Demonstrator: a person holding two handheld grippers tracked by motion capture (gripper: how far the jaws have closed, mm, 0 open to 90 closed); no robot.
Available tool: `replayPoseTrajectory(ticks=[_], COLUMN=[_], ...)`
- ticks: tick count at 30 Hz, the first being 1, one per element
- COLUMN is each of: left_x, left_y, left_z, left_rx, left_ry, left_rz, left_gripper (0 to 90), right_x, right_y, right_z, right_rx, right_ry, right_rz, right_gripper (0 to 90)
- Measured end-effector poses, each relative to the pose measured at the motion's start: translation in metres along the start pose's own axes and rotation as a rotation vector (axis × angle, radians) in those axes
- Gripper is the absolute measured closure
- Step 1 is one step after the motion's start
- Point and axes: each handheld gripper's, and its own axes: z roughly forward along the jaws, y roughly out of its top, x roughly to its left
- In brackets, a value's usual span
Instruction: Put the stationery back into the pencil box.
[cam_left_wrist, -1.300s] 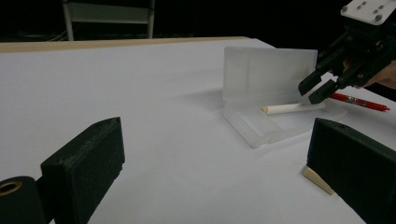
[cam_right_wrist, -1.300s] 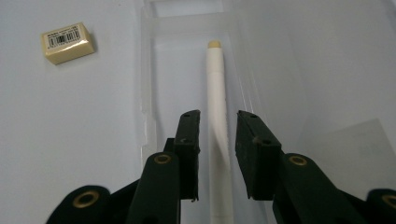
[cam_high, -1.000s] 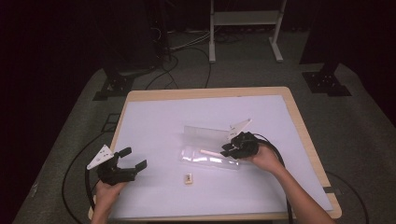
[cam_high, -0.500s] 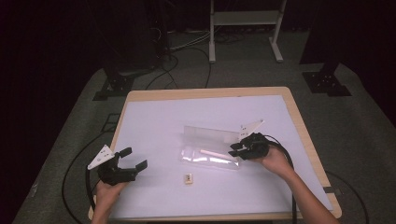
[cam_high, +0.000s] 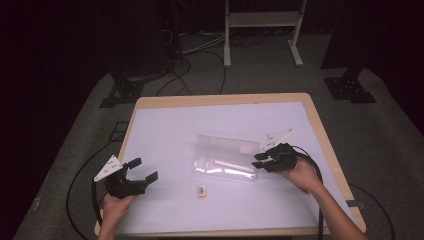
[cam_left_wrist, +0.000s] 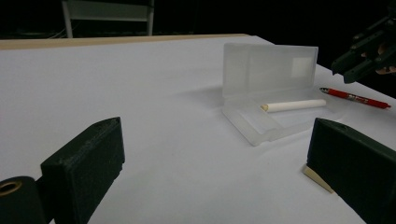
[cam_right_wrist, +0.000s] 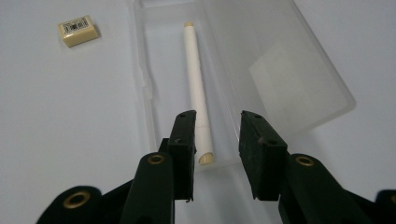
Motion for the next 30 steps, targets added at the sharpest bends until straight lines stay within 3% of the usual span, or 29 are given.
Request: replayPoseTrajectory(ticks=[30], left_x=[-0.002], left_y=[0.000], left_z=[0.002], left_rx=[0.006], left_ry=[-0.004], left_rz=[0.005], left_gripper=[3.6], right_x=[-0.005], right_y=[-0.040], right_z=[-0.025], right_rx=[-0.009], right_ry=[-0.067], right_rz=[0.080], right_gripper=[58.4])
